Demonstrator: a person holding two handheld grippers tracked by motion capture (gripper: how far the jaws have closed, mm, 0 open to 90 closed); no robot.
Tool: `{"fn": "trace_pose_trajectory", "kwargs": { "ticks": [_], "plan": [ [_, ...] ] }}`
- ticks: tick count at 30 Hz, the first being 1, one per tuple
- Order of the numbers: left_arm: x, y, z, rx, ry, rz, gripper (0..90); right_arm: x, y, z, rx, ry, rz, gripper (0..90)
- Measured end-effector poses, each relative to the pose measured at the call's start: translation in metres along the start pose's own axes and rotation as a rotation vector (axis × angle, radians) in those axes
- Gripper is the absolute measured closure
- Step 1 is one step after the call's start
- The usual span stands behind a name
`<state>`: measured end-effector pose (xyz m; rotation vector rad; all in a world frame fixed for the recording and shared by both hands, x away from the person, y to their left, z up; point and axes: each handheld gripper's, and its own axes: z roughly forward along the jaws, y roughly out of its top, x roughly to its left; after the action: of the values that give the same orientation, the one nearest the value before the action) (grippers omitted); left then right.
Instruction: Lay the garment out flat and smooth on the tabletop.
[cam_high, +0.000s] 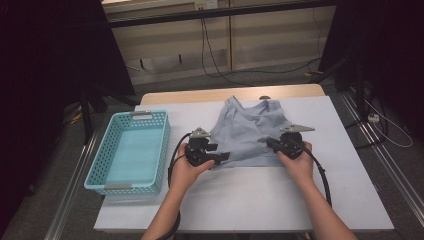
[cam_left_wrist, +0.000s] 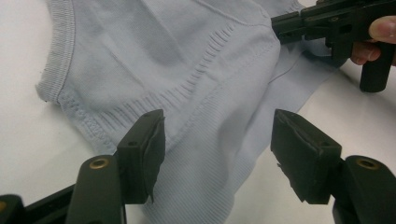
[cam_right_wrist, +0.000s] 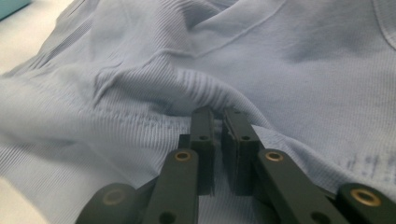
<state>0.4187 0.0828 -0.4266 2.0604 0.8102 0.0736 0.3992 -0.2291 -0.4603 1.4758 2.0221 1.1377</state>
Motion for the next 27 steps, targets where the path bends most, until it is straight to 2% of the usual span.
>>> {"fn": "trace_pose_trajectory", "kwargs": {
  "ticks": [3,6,8,11,13,16,19,22,25,27],
  "plan": [
    [0.000,0.001,-0.002,-0.005,-0.001,0.002,35.7,0.002,0.001,-0.011,-0.004,0.010,-0.013,78.3],
    [0.000,0.001,-0.003,0.006,-0.008,-0.003,35.6,0.006,0.001,-0.027,-0.013,0.023,-0.041,69.6],
    [0.000,0.001,-0.002,0.012,-0.004,0.009,35.2,0.007,-0.003,-0.037,-0.019,0.020,-0.057,65.2],
    [-0.002,0.001,-0.002,0.012,0.003,0.010,34.0,0.004,-0.009,-0.049,-0.040,0.018,-0.050,60.4],
    [-0.003,0.001,-0.002,0.008,0.005,0.014,32.4,0.001,-0.011,-0.054,-0.036,0.013,-0.052,57.0],
    [-0.005,0.001,-0.003,0.007,0.001,0.025,31.4,-0.004,-0.016,-0.061,-0.042,0.031,-0.043,52.2],
    [-0.005,0.003,-0.006,0.004,0.002,0.027,31.5,-0.008,-0.019,-0.066,-0.055,0.041,-0.050,54.9],
    [-0.006,0.004,-0.009,0.004,-0.020,0.016,38.2,-0.007,-0.020,-0.070,-0.064,0.065,-0.064,67.8],
    [-0.008,0.004,-0.011,0.002,-0.008,0.030,43.7,-0.005,-0.022,-0.068,-0.019,0.047,-0.111,72.1],
    [-0.009,0.003,-0.011,0.009,-0.014,0.031,45.2,-0.007,-0.025,-0.063,0.012,0.034,-0.118,71.7]
  ]
}}
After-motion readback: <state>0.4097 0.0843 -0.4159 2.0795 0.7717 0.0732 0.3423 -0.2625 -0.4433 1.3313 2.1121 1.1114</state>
